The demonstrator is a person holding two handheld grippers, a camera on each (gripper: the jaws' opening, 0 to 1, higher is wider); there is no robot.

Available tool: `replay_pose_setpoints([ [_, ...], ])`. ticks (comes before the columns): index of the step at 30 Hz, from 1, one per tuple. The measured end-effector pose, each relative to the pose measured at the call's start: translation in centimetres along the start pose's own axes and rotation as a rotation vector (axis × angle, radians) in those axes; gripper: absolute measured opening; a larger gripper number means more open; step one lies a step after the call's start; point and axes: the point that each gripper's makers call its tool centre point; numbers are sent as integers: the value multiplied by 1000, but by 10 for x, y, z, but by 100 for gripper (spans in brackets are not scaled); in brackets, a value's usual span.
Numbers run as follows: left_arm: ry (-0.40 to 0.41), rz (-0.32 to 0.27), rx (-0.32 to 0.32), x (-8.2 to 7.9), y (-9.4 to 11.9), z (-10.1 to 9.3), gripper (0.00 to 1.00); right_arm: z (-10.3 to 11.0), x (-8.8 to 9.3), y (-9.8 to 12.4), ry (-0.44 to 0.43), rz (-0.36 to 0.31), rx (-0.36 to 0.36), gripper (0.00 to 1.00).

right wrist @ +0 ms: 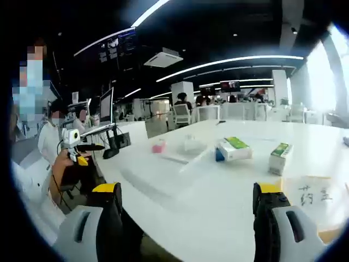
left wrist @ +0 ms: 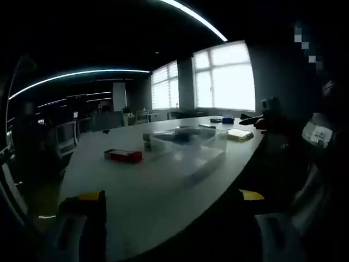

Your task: Arrange the small medicine boxes into an aligned row inside the storage area until every box is upright, visible, and separated from the surrounding clutter.

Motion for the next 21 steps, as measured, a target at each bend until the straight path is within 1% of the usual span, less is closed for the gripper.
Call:
replay_pose_setpoints([
  [3, -2, 5, -6, 2, -8, 3, 98, -3, 1, -10, 0, 4, -10, 99],
  [5, 5, -6, -8, 1, -11, 4, 98, -4, 1, -13, -10, 5, -16, 99],
  [9, 13, 0, 4, 3, -16, 6, 98, -5, 1, -20, -5, 18, -19, 99],
  [11, 7, 7, 7, 4, -17, 8, 98, -5, 3, -22, -5, 23, -21, 99],
  [14, 10, -2, 7, 3, -17, 11, 98, -8, 4, -26, -12, 34, -14, 98],
  [18, 14, -6, -5, 0, -15, 18, 98, -10, 0, -32, -26, 15, -14, 98],
  [21, 2, -3, -10, -2, -13, 20, 98, -14, 1, -35, -47, 16, -4, 98],
])
Point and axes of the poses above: the point that each gripper's makers call its tool centre point, and the gripper's own axes: y roughly backward along the fingers, z roughly to its left, x roughly out of its underside, and after that the axes turned 8 degrees about -z, right-handed
